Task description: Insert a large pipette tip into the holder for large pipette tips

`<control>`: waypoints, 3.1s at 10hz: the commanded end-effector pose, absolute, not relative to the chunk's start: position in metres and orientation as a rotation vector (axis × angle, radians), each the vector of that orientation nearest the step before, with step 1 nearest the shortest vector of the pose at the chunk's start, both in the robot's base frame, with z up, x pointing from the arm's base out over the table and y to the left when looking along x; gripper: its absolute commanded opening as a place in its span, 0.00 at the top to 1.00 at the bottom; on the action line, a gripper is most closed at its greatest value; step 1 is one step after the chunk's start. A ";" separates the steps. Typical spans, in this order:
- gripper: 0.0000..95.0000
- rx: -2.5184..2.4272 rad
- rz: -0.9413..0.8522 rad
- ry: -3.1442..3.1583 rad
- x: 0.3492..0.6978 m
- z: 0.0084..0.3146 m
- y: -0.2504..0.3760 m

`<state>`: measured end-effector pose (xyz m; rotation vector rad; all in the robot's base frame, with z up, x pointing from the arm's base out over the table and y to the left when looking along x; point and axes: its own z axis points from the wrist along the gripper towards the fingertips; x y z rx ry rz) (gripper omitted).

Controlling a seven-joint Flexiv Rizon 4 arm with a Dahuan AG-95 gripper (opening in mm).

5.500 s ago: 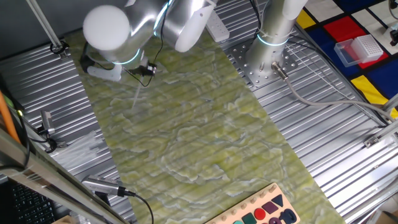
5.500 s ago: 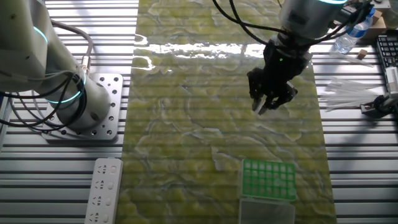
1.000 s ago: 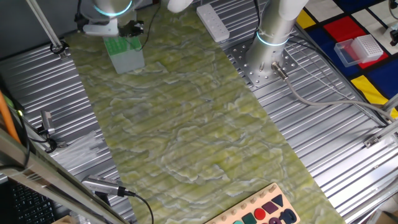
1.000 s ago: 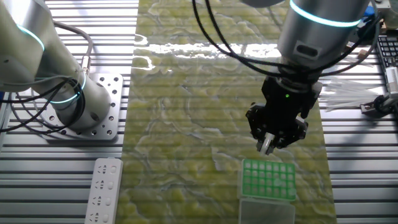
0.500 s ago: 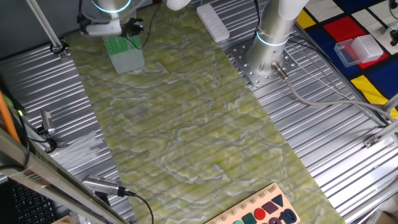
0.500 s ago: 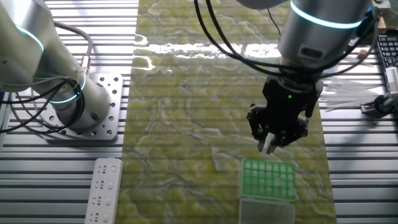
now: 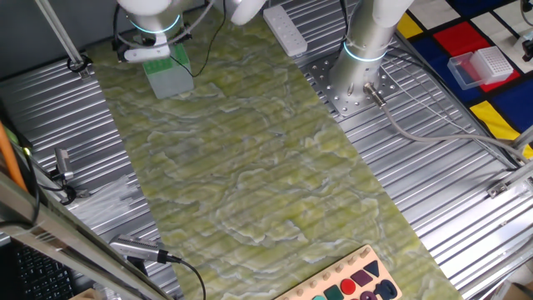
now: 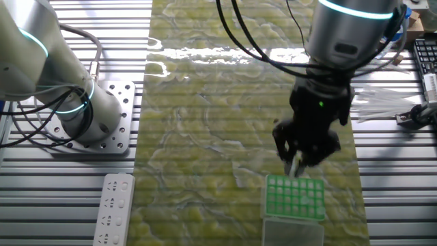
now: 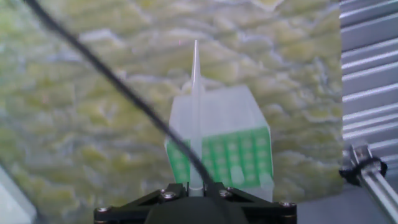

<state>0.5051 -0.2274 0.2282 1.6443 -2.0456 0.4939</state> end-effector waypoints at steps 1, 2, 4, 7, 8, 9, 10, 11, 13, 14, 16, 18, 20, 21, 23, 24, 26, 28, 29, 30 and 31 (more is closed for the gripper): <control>1.00 1.604 0.456 -2.005 0.506 0.242 -0.257; 1.00 1.637 0.461 -1.939 0.505 0.246 -0.267; 1.00 1.666 0.467 -1.834 0.500 0.249 -0.280; 1.00 1.654 0.464 -1.828 0.485 0.248 -0.295; 1.00 1.641 0.470 -1.825 0.482 0.249 -0.301; 1.00 1.621 0.464 -1.820 0.480 0.252 -0.305; 1.00 1.599 0.466 -1.811 0.479 0.253 -0.308; 1.00 1.552 0.483 -1.775 0.478 0.254 -0.311; 1.00 1.518 0.496 -1.763 0.478 0.255 -0.314; 1.00 1.513 0.499 -1.761 0.477 0.255 -0.315; 1.00 1.481 0.518 -1.750 0.477 0.256 -0.317; 1.00 1.465 0.536 -1.728 0.475 0.255 -0.320; 1.00 1.453 0.550 -1.712 0.473 0.255 -0.327; 1.00 1.452 0.552 -1.707 0.471 0.256 -0.333; 1.00 1.446 0.567 -1.685 0.468 0.258 -0.340; 1.00 1.440 0.575 -1.675 0.468 0.259 -0.341; 1.00 1.427 0.591 -1.655 0.468 0.257 -0.343; 1.00 1.426 0.595 -1.653 0.469 0.253 -0.344; 1.00 1.425 0.597 -1.654 0.469 0.253 -0.344; 1.00 1.424 0.598 -1.655 0.469 0.252 -0.345; 1.00 1.424 0.599 -1.653 0.470 0.252 -0.345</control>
